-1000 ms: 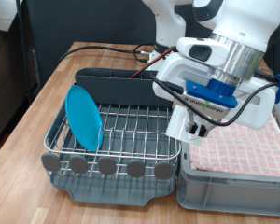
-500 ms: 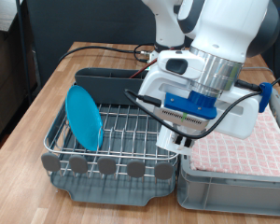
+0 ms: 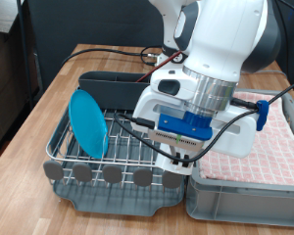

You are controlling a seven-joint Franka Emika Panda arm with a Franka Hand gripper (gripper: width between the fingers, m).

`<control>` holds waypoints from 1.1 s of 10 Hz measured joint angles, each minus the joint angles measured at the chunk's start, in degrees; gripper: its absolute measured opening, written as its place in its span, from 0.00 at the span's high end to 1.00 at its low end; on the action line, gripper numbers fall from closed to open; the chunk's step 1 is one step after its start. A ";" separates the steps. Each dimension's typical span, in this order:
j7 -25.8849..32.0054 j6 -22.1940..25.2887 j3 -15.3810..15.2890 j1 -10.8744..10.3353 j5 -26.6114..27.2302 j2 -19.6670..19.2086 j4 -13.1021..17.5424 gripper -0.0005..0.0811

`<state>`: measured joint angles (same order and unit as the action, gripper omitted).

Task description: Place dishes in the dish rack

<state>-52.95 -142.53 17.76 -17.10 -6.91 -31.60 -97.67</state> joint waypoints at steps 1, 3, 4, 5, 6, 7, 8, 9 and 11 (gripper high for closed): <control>0.49 -0.64 -0.56 0.64 0.44 -0.56 0.00 0.91; 0.85 -1.84 -1.47 1.49 1.08 -1.69 0.02 0.91; 0.86 -2.54 -1.78 1.78 1.18 -2.20 0.06 0.91; 0.86 -3.17 -2.02 1.96 1.20 -2.68 0.23 0.91; 0.86 -3.74 -2.08 1.98 1.20 -3.08 0.35 0.91; 0.86 -3.82 -2.11 1.98 1.20 -3.35 0.46 0.91; 0.86 -3.82 -2.11 1.98 1.20 -3.69 0.47 0.76; 0.86 -3.78 -2.11 1.97 1.18 -3.97 0.54 0.76; 1.00 -1.90 -2.23 1.94 1.14 -4.10 1.13 0.56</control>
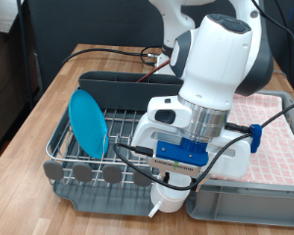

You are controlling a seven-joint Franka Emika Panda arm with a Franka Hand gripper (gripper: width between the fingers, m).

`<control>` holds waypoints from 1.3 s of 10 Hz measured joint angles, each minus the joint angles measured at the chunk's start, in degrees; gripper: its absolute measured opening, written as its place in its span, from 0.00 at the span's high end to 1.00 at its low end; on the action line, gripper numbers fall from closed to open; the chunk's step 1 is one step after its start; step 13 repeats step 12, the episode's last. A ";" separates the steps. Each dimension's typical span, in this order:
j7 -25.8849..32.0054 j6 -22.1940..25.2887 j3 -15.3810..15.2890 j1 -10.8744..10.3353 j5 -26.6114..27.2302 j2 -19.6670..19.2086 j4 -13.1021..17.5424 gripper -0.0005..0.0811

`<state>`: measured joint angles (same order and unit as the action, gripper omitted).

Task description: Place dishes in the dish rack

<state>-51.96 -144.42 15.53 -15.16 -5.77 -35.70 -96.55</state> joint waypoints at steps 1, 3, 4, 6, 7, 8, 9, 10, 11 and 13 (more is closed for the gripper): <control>0.75 3.00 -0.26 -0.01 0.00 0.01 1.06 0.36; 2.19 9.64 -0.66 -0.17 -0.03 0.15 3.95 0.15; 2.42 12.26 -0.66 -0.39 -0.16 0.41 5.22 0.04; 2.52 17.81 -0.58 -0.91 -0.70 1.69 7.66 0.02; 2.52 20.16 -0.48 -1.21 -1.31 2.70 8.68 0.02; 2.52 21.26 -0.32 -1.59 -2.36 3.83 9.37 0.01; 2.52 21.58 -0.22 -2.02 -3.62 5.02 9.75 0.01; 2.52 22.44 -0.20 -2.46 -4.71 6.01 10.34 0.01; 2.52 23.71 -0.21 -2.88 -5.45 6.60 11.29 0.01; 2.52 25.09 -0.21 -3.25 -5.99 6.89 12.39 0.01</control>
